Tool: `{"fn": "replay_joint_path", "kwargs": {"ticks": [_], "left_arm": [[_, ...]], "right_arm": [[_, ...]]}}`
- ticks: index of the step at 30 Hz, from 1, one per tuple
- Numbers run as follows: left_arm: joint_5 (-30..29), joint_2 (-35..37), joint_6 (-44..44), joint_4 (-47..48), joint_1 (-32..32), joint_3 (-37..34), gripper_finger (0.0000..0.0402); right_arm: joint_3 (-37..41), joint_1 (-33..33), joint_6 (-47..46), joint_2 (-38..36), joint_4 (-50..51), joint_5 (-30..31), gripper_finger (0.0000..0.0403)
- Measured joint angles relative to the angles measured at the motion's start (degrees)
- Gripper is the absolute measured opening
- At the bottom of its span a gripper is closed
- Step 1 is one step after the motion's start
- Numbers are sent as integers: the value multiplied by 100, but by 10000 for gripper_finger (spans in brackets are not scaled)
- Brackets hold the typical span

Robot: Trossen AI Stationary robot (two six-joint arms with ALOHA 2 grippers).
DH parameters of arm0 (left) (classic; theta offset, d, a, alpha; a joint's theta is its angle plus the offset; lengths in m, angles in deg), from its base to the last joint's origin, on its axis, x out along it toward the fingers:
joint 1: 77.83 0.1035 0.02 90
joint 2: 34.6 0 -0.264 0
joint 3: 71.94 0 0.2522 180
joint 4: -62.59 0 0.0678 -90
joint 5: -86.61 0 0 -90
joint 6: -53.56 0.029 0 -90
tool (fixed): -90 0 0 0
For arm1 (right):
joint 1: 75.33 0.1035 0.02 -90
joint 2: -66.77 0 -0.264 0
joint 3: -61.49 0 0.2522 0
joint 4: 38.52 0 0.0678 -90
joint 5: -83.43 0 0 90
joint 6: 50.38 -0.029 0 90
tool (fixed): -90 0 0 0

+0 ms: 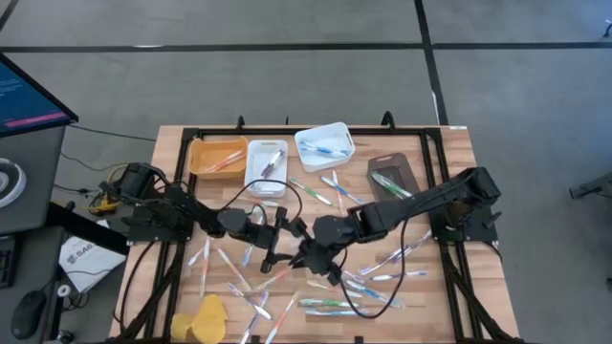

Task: Pick & Place Toothbrushes
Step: Put the orange toothbrush into the yellow bin

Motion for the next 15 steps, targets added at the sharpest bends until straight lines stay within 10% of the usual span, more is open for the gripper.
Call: {"fn": "replay_joint_path", "kwargs": {"ticks": [15], "left_arm": [[214,0,-37,15,0,85,235]], "right_arm": [[0,-23,134,0,-13,2,23]]}}
